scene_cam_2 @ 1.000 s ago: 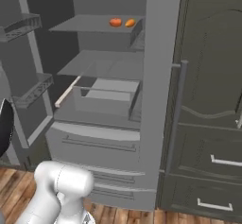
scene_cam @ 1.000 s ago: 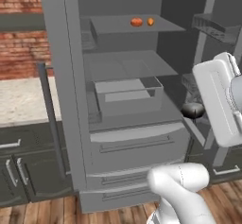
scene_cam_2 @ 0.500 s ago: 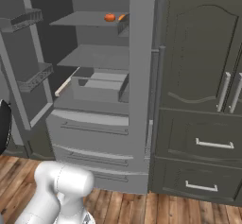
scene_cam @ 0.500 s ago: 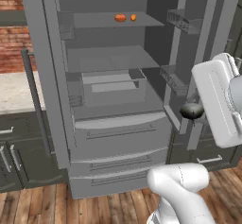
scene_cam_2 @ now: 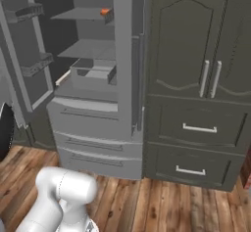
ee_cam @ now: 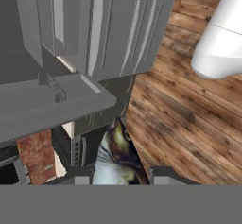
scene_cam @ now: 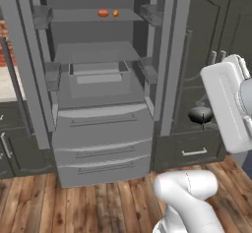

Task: Gather the squash and carrot from the fridge and place them on a tray on the dining counter. Then gather the fish and chicken drumstick from the fridge and place them on the other tray.

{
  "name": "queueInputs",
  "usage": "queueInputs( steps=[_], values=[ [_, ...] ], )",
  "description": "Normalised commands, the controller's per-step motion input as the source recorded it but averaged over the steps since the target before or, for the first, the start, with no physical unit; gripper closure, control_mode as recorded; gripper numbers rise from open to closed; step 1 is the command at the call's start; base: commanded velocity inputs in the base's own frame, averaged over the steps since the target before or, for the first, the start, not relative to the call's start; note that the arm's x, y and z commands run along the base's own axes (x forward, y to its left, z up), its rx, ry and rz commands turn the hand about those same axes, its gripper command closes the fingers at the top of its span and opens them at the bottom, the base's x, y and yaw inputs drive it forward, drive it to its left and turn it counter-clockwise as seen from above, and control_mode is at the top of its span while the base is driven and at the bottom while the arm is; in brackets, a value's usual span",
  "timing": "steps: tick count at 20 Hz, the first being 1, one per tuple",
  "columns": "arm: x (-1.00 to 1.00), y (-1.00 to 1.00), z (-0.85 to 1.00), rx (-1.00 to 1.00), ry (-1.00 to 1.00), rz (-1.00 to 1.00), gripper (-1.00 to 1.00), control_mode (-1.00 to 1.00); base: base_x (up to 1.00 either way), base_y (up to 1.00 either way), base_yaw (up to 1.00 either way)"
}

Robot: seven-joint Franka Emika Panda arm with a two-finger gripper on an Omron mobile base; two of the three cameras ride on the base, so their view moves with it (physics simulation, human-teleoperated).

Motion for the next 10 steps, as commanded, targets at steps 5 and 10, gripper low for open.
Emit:
queueInputs(
  steps=[5,10],
  values=[
    [0.00,0.00,0.00,0.00,0.00,0.00,1.00,1.00,-0.69,-0.27,0.08],
    [0.00,0.00,0.00,0.00,0.00,0.00,1.00,1.00,-0.80,-0.13,0.06]
  ],
)
